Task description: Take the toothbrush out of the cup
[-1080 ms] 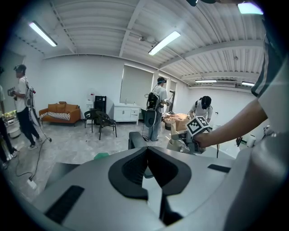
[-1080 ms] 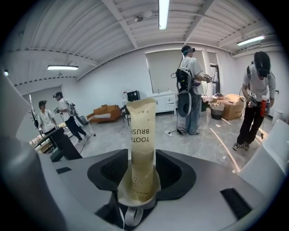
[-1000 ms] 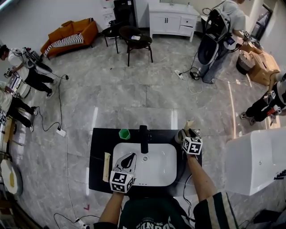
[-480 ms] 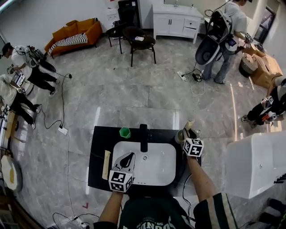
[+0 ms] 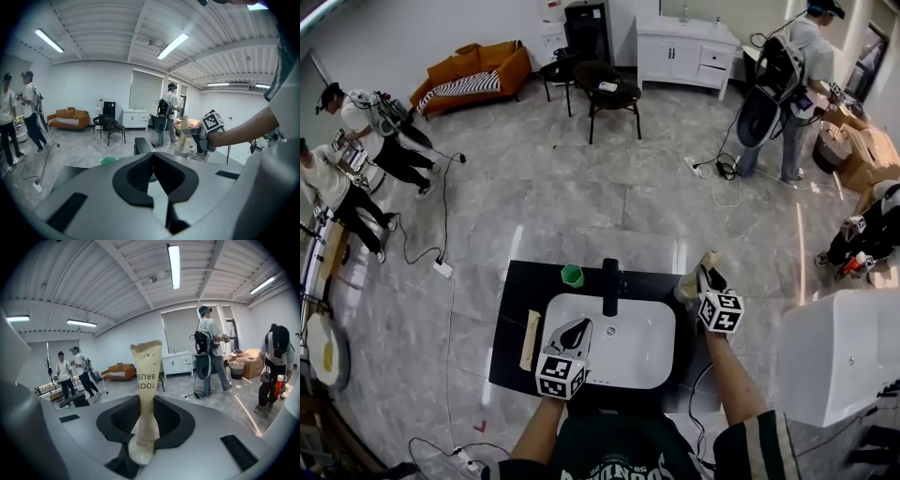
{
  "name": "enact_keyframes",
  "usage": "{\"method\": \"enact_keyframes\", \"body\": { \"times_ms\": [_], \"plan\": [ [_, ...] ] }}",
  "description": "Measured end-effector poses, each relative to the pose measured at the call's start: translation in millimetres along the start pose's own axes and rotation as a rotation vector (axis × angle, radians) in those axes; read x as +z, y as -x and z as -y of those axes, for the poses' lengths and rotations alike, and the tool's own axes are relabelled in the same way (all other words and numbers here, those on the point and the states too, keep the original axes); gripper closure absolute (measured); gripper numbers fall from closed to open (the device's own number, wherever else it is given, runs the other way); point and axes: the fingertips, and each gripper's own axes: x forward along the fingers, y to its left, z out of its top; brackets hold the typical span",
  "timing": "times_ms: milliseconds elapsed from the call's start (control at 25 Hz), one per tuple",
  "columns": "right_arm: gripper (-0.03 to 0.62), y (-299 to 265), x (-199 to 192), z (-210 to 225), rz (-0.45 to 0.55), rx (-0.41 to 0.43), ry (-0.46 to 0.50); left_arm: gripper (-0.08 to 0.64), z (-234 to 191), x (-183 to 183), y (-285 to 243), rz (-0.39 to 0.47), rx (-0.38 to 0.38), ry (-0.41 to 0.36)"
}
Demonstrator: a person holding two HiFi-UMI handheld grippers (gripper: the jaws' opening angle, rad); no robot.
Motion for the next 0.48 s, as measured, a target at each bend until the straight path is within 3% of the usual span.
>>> {"method": "enact_keyframes", "body": {
  "times_ms": [480],
  "plan": [
    [0.489, 23.6, 13.8, -37.3, 0.039, -0.028, 0.023, 0.549, -30.1, 7.9, 12.5, 0.017, -0.065, -0.04]
  ]
}}
